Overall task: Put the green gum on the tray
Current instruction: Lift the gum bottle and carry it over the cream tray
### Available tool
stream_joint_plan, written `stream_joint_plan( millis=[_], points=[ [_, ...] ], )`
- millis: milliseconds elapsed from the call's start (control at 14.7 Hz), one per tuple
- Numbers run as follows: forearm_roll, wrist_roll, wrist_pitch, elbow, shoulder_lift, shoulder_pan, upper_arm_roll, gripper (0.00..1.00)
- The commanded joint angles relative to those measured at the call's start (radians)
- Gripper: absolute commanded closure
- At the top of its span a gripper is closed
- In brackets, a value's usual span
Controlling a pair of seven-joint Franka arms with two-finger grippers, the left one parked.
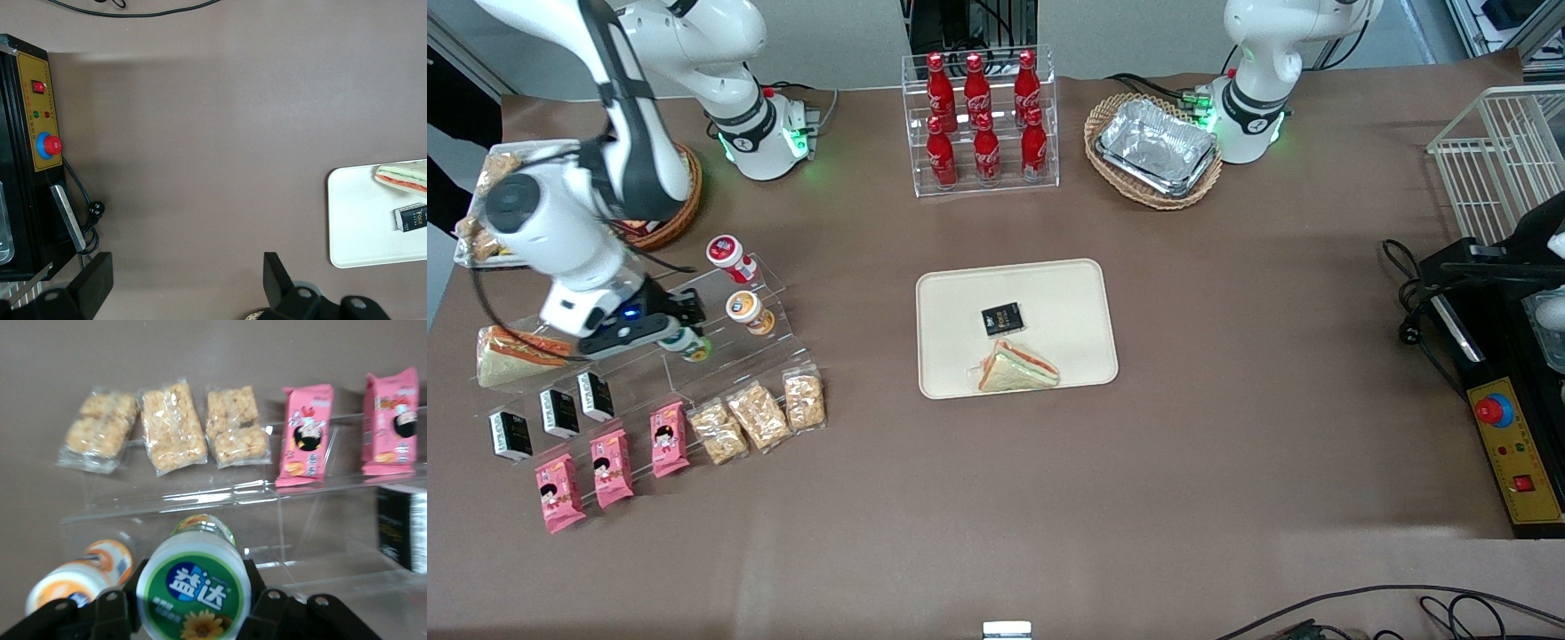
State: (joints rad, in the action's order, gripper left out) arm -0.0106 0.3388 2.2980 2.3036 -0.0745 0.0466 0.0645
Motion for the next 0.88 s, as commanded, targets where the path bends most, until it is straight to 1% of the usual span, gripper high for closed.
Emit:
stream_joint_plan(
  millis=[0,68,272,476,612,816],
  points=[
    [0.031,-0.024,-0.306,-0.27,0.03,0.006,0.0,0.7],
    [0.032,-0.027,-0.366,-0.324,0.03,0.013,-0.002,0.7],
    [0.093,-0.056,-0.524,-0.465,0.03,0.015,0.0,0.7],
    [0.103,-0.136,-0.612,-0.567,0.038,0.056,-0.003,0.7],
    [0.101,-0.254,-0.615,-0.581,0.041,0.128,-0.005,0.7],
    [0.103,-0.528,-0.611,-0.581,0.045,0.284,-0.005,0.69]
  ],
)
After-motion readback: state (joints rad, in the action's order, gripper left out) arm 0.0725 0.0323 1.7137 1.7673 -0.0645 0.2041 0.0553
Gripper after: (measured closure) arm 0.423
